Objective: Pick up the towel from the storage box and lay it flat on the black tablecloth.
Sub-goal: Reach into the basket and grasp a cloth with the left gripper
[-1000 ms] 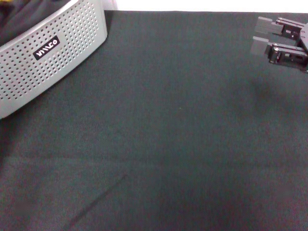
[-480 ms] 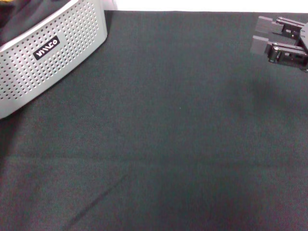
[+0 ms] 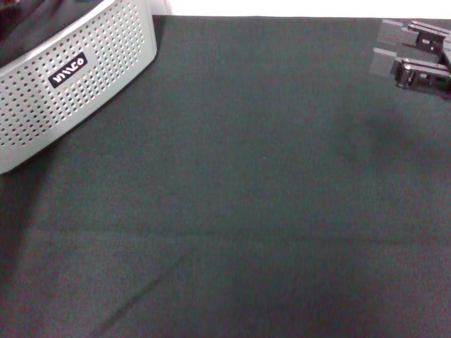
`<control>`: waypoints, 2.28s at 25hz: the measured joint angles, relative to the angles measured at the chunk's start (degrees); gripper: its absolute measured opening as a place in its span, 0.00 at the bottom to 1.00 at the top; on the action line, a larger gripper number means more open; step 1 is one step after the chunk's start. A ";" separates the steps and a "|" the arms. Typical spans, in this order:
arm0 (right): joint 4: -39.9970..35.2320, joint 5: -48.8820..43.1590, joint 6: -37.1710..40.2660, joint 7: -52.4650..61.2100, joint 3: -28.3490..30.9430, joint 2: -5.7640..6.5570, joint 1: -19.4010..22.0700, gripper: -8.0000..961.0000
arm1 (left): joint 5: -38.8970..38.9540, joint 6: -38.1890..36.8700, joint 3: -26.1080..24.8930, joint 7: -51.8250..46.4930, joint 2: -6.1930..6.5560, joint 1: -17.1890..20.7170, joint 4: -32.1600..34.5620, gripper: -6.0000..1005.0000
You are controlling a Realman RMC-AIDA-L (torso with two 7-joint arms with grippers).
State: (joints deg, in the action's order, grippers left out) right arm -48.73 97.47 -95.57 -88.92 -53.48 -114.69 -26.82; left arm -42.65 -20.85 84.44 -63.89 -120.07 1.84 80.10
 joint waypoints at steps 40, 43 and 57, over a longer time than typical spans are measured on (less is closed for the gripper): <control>0.66 -0.01 -1.17 -0.03 0.85 -0.11 0.55 0.79 | 0.03 4.68 -0.36 -4.26 0.05 -2.88 -3.70 0.28; 0.66 0.00 -1.26 -0.03 0.85 -0.10 0.60 0.78 | 0.00 3.81 -0.53 -4.58 0.14 -3.96 -5.38 0.26; 0.66 0.92 -1.82 0.01 0.83 0.02 0.99 0.78 | 3.68 -3.81 -2.10 -14.92 0.16 -2.85 -5.76 0.02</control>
State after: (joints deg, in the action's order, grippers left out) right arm -48.08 98.39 -97.39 -88.90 -52.65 -114.67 -25.83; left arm -38.97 -24.66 82.33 -78.81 -119.90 -1.01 74.34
